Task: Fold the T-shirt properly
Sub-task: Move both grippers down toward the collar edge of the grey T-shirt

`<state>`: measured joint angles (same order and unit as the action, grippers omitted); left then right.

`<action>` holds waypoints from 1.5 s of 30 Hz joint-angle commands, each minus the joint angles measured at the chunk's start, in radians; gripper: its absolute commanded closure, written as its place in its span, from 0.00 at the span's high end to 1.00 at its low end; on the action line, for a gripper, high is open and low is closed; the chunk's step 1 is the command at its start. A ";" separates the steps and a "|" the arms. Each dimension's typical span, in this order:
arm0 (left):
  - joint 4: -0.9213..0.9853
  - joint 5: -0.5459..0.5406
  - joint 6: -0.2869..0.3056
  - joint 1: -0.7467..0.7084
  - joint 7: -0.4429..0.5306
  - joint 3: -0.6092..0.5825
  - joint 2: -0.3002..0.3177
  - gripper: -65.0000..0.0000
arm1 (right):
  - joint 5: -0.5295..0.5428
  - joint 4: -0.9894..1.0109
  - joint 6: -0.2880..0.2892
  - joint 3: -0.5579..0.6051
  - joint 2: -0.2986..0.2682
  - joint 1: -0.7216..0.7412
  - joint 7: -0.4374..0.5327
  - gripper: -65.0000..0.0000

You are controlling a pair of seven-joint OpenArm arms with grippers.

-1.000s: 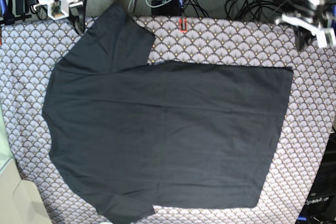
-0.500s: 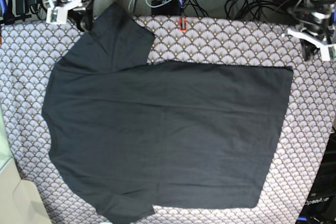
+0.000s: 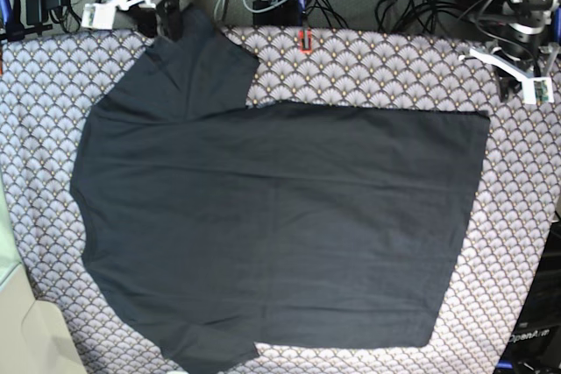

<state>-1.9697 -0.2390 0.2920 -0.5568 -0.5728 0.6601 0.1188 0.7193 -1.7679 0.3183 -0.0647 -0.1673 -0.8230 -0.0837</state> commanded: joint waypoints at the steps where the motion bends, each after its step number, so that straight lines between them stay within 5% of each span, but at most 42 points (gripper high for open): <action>1: -0.016 -0.007 -0.001 -0.006 0.026 0.007 0.011 0.00 | 0.026 -0.013 0.014 -0.002 -0.008 0.008 0.031 0.52; 34: -0.016 -0.006 -0.001 -0.006 0.026 0.053 0.003 0.00 | 0.026 0.115 0.014 -0.065 -0.025 0.101 -0.028 0.52; 45: -0.016 -0.006 -0.001 -0.004 0.026 0.053 0.003 0.00 | 0.026 0.161 0.014 -0.001 -0.024 0.120 -0.028 0.52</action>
<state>-1.9701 -0.2390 0.2943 -0.5564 -0.5728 0.7055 0.1135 0.7414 -1.6035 0.3393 -0.0666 -0.1875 -0.6907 -0.0811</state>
